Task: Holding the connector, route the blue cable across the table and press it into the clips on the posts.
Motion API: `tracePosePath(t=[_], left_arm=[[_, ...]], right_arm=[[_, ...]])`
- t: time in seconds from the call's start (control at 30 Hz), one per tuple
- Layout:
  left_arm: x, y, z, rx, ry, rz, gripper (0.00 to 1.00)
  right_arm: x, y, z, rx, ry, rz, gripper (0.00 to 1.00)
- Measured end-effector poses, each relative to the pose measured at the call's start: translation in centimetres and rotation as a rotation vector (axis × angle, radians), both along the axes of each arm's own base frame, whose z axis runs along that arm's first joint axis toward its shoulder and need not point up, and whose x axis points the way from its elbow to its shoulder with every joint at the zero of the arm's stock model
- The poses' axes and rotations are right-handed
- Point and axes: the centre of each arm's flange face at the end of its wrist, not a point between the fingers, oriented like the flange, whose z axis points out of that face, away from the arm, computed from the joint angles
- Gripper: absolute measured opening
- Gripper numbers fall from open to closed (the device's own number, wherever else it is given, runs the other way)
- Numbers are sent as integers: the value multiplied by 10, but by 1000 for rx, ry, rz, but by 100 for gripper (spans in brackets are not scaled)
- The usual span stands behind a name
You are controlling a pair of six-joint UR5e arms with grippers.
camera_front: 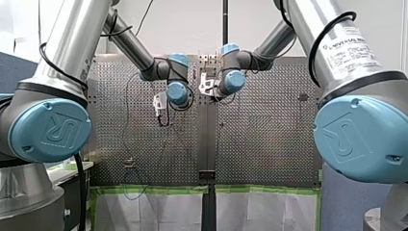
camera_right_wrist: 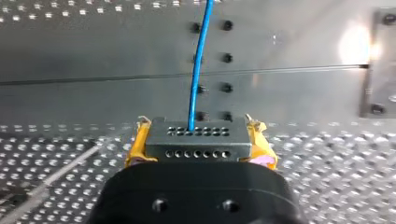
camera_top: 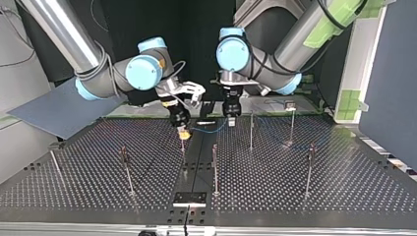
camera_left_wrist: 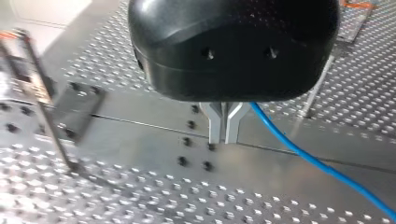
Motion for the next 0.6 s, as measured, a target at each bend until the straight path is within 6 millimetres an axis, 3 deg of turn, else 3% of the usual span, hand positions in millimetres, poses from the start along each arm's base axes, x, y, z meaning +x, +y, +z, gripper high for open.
tracePosePath(t=[0.6], left_arm=[[-23, 12, 82, -60, -115, 0, 0]], right_arm=[[-16, 26, 94, -97, -100, 35, 0]])
